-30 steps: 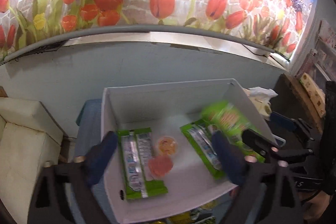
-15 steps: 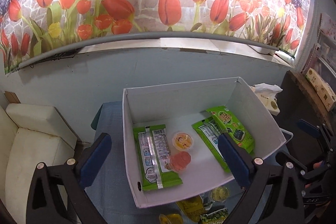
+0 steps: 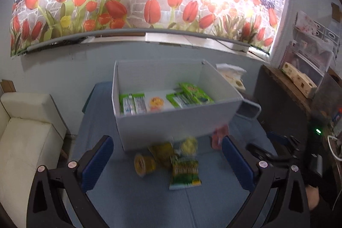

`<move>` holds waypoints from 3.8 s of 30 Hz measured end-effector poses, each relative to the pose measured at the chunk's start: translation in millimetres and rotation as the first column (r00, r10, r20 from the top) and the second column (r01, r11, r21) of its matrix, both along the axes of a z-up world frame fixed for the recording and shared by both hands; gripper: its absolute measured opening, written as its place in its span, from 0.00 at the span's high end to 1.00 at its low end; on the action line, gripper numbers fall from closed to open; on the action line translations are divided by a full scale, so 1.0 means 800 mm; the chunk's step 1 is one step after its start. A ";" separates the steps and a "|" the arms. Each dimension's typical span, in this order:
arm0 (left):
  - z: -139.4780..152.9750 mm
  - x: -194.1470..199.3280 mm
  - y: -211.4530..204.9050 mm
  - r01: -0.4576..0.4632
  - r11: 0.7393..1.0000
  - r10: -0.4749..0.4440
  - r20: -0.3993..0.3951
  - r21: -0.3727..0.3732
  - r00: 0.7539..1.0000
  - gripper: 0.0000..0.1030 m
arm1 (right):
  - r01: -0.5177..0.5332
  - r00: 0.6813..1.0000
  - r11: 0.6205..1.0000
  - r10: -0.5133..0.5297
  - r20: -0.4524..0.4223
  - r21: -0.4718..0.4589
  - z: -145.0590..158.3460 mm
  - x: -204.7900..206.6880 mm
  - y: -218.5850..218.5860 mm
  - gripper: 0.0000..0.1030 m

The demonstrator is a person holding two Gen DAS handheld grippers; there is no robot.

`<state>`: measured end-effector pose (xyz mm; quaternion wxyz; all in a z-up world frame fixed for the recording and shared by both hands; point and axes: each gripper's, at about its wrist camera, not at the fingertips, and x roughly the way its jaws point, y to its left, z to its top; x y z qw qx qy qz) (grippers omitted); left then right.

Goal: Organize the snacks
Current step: 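Grasp a pink jelly cup with the right tool while the left tool grasps a yellow cup, then release the yellow cup and pink cup into the white box with both tools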

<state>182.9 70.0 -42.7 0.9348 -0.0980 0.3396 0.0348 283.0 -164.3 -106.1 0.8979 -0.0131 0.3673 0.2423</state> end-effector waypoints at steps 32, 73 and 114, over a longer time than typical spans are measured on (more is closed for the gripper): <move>-0.105 -0.034 0.030 -0.060 0.995 0.069 -0.112 0.079 0.991 0.00 | 0.128 0.976 0.990 -0.115 -0.185 0.064 -0.068 0.019 0.014 0.55; -0.124 -0.003 0.050 -0.027 0.999 0.025 -0.130 -0.019 0.991 0.68 | -0.080 0.995 0.990 0.086 -0.042 0.118 0.010 -0.123 0.022 0.55; 0.002 0.155 0.076 -0.007 0.999 0.007 -0.002 0.048 1.000 0.00 | -0.073 0.995 0.997 0.073 0.061 -0.002 0.082 0.123 0.103 0.14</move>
